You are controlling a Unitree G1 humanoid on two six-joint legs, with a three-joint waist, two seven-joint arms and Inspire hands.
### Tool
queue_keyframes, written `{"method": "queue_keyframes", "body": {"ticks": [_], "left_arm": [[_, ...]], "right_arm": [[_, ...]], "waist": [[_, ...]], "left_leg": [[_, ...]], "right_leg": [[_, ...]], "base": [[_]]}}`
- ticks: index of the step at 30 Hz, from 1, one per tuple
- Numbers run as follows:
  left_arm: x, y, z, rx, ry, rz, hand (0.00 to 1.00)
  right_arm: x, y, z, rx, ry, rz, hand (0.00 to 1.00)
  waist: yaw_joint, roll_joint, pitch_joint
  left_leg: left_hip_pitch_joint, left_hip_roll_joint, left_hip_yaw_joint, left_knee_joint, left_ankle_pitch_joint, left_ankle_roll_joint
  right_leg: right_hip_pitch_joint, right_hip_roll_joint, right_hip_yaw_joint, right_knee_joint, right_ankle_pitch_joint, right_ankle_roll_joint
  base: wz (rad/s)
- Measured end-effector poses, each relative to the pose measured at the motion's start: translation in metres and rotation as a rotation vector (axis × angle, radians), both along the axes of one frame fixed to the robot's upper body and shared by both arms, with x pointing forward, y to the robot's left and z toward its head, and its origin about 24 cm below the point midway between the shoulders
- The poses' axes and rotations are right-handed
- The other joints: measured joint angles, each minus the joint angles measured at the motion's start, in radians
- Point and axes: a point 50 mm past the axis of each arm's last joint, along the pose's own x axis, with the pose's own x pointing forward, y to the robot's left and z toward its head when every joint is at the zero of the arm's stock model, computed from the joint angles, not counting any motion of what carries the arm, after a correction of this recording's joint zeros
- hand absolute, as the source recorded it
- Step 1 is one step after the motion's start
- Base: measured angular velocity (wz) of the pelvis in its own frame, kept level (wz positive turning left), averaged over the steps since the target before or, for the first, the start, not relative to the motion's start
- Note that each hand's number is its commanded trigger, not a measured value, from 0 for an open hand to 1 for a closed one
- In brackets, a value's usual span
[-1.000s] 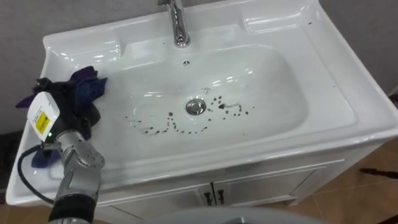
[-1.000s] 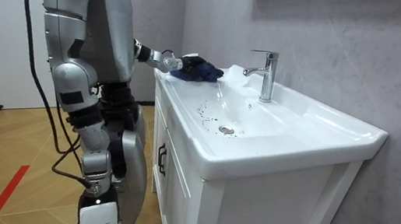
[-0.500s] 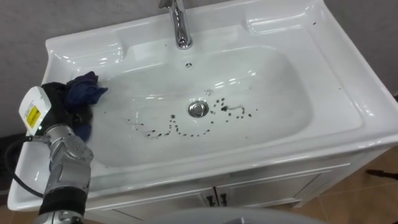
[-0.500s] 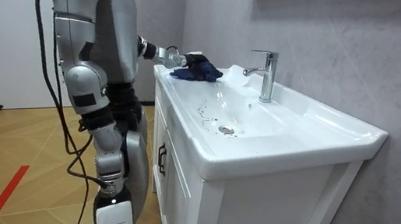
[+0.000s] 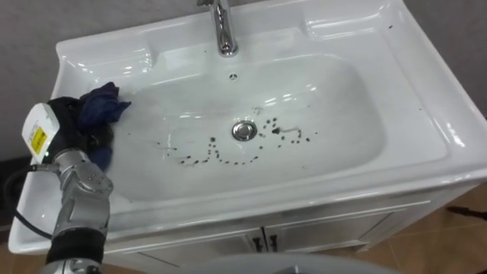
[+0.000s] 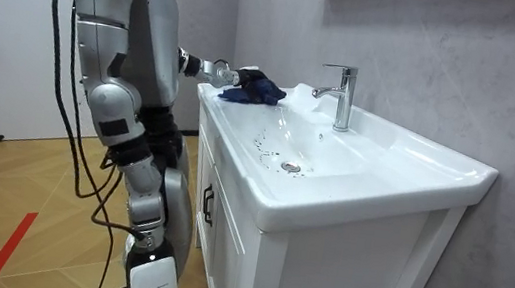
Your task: Wipe basin
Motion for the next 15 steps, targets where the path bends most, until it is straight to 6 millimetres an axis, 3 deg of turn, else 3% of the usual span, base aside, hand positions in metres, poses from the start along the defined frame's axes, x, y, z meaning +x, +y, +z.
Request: {"method": "queue_keyframes", "body": {"ticks": [9,12,15], "left_arm": [[-0.003,-0.009,0.018,-0.011,-0.088,-0.037,1.00],[0.002,-0.025,0.026,-0.031,-0.134,-0.085,1.00],[0.010,-0.043,0.036,-0.048,-0.178,-0.170,1.00]], "right_arm": [[0.002,0.004,-0.001,0.008,-0.030,0.007,0.00],[0.006,0.007,-0.002,0.013,-0.045,0.005,0.00],[0.011,0.009,-0.002,0.024,-0.070,0.010,0.00]], "waist": [[-0.002,-0.025,0.0069],[0.000,-0.035,0.0085],[0.001,-0.049,0.0184]], "left_leg": [[-0.023,-0.001,-0.032,0.002,0.000,0.000],[-0.035,-0.002,-0.045,0.002,0.000,0.000],[-0.045,0.000,-0.053,0.002,0.000,0.000]], "right_leg": [[-0.001,-0.004,-0.032,-0.013,0.002,-0.001],[-0.003,-0.006,-0.048,-0.014,0.002,0.000],[-0.005,-0.005,-0.058,-0.015,0.002,0.000]], "base": [[0.09],[0.18],[0.08]]}}
